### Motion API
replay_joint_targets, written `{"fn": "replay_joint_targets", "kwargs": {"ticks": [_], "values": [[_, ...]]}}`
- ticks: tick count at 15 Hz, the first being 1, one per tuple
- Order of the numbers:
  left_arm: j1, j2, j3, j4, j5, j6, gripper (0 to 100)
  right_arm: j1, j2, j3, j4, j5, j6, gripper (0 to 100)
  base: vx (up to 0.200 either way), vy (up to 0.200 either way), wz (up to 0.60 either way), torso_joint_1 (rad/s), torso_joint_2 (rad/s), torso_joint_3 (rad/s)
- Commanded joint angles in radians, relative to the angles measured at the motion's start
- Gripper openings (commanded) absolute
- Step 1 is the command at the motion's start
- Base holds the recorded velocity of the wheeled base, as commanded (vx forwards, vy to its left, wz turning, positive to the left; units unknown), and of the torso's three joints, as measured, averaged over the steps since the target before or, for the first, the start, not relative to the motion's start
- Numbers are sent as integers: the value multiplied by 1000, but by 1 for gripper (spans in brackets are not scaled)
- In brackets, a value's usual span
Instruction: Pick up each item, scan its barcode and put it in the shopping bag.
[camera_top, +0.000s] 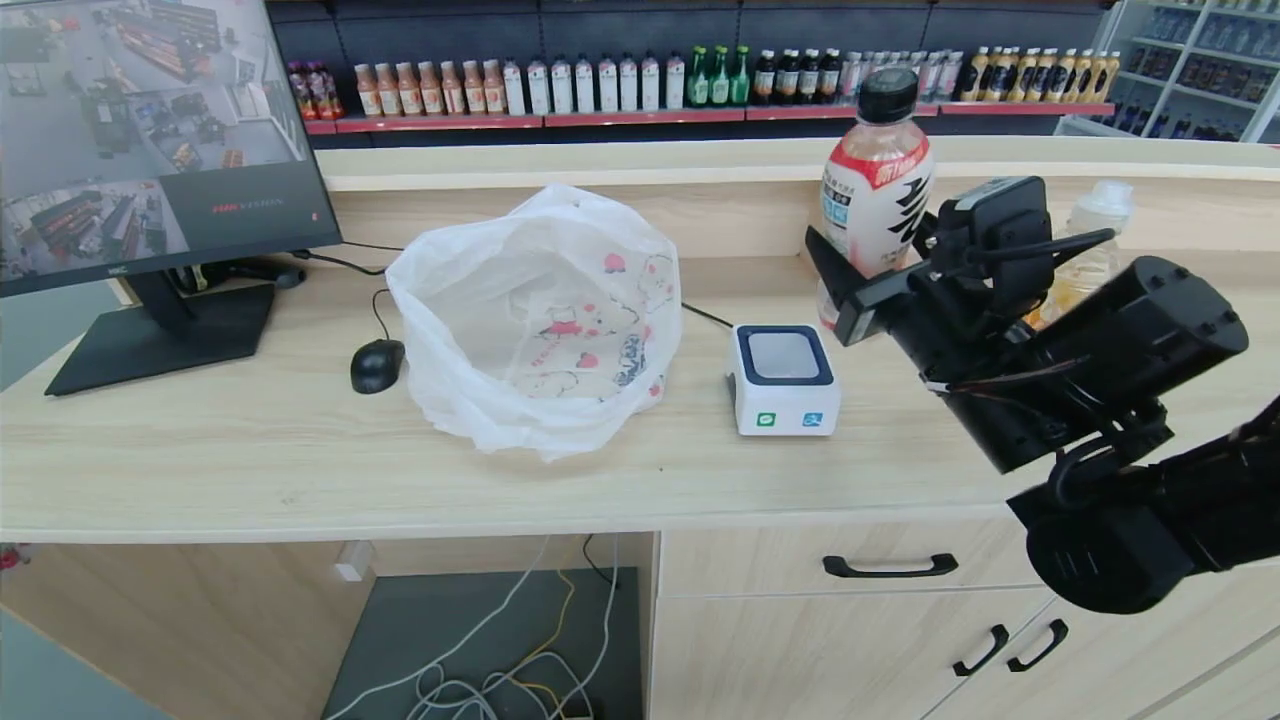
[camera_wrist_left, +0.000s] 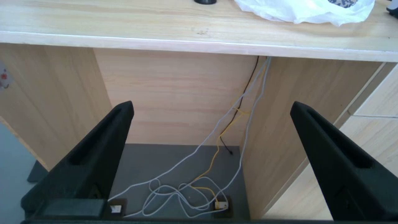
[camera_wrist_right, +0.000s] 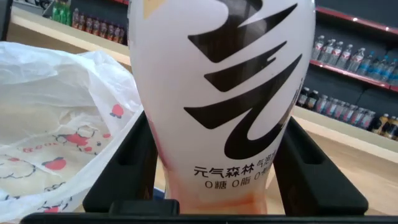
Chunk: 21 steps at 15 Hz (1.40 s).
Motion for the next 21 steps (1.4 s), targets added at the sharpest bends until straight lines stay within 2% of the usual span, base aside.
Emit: {"fn": "replay_joint_targets", "kwargs": {"ticks": [1,3,6,8,10,15,21], "values": [[1,0,0,0,0,0,100,-9,62,-107,-1,42,-7,0,0,0,0,0,0,0],[1,0,0,0,0,0,100,-26,104,-162,-1,110,-27,0,0,0,0,0,0,0],[0,0,0,0,0,0,100,-57,144,-181,-1,295,-126,0,0,0,0,0,0,0],[1,0,0,0,0,0,100,-77,158,-185,-1,377,-166,0,0,0,0,0,0,0],[0,0,0,0,0,0,100,-125,181,-227,-1,532,-241,0,0,0,0,0,0,0],[0,0,0,0,0,0,100,-143,205,-228,-1,565,-343,0,0,0,0,0,0,0],[0,0,0,0,0,0,100,-166,243,-267,-1,711,-359,0,0,0,0,0,0,0]]}}
